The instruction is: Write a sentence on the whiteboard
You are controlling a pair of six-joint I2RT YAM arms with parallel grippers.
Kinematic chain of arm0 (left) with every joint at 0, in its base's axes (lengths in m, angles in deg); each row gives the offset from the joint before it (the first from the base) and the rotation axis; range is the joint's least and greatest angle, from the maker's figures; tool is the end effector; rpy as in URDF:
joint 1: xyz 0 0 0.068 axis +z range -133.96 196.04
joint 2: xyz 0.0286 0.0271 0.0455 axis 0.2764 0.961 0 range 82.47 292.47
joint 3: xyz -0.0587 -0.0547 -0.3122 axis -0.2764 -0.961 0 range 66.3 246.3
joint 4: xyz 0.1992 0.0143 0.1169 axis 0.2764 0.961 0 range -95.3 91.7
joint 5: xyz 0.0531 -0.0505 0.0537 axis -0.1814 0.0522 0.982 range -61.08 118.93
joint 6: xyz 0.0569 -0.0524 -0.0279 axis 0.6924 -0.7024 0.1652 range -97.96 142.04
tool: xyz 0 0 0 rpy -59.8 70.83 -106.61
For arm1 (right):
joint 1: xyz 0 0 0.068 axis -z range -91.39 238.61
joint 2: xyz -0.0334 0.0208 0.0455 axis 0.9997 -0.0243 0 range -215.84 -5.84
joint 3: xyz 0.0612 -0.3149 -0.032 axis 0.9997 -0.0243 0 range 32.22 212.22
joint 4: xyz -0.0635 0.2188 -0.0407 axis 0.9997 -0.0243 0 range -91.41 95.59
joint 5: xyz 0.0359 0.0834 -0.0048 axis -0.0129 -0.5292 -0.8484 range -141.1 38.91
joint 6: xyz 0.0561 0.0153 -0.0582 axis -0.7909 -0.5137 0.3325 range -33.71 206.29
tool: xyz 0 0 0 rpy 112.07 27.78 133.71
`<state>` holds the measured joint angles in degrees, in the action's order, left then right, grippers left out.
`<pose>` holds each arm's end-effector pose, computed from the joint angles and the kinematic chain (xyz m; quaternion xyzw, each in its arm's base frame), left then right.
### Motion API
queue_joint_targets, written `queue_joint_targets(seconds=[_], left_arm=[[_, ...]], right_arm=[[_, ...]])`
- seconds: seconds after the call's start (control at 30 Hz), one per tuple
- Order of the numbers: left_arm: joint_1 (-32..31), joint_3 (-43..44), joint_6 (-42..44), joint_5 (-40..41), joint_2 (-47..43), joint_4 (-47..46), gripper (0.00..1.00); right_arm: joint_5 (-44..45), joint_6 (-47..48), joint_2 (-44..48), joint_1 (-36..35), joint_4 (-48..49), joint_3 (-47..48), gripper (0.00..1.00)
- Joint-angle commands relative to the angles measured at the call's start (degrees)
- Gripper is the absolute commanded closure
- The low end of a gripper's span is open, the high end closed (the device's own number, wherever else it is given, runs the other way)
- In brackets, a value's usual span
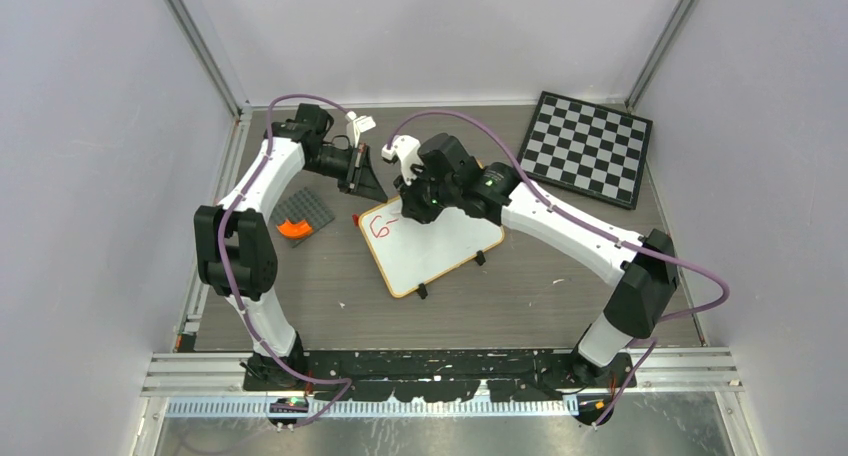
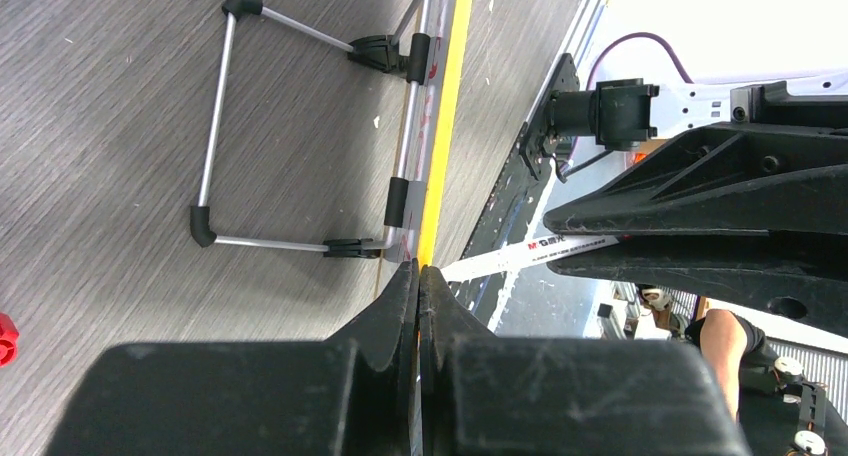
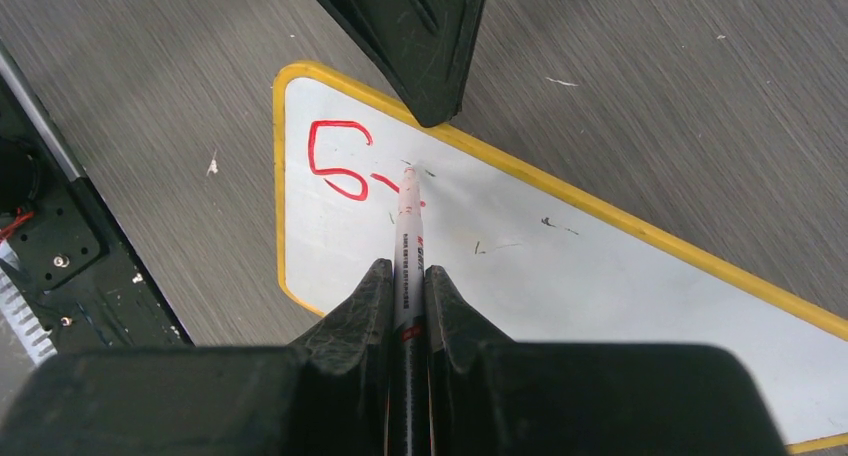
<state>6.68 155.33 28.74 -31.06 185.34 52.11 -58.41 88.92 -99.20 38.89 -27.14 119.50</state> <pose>0.3316 -0.1174 0.3240 0.2001 0.8347 -0.4963 0.1297 0.2318 0.2876 0.3742 -0.4218 0.7955 0.2250 0.3723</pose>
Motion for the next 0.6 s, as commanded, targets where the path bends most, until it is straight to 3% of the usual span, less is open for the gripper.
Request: queue_joint_targets(seconds=[0.0,0.57], left_arm=[[-0.65,0.63,1.69,0.74,-1.01,1.03,1.00],[-0.75,0.87,2.73,1.06,-0.72,1.80,1.00]], right_arm=[[1.11,-0.27,-0.61,-0.28,2.99,1.85,1.00],[0.80,0.98,1.73,-0.25,2.06,-5.77,1.00]])
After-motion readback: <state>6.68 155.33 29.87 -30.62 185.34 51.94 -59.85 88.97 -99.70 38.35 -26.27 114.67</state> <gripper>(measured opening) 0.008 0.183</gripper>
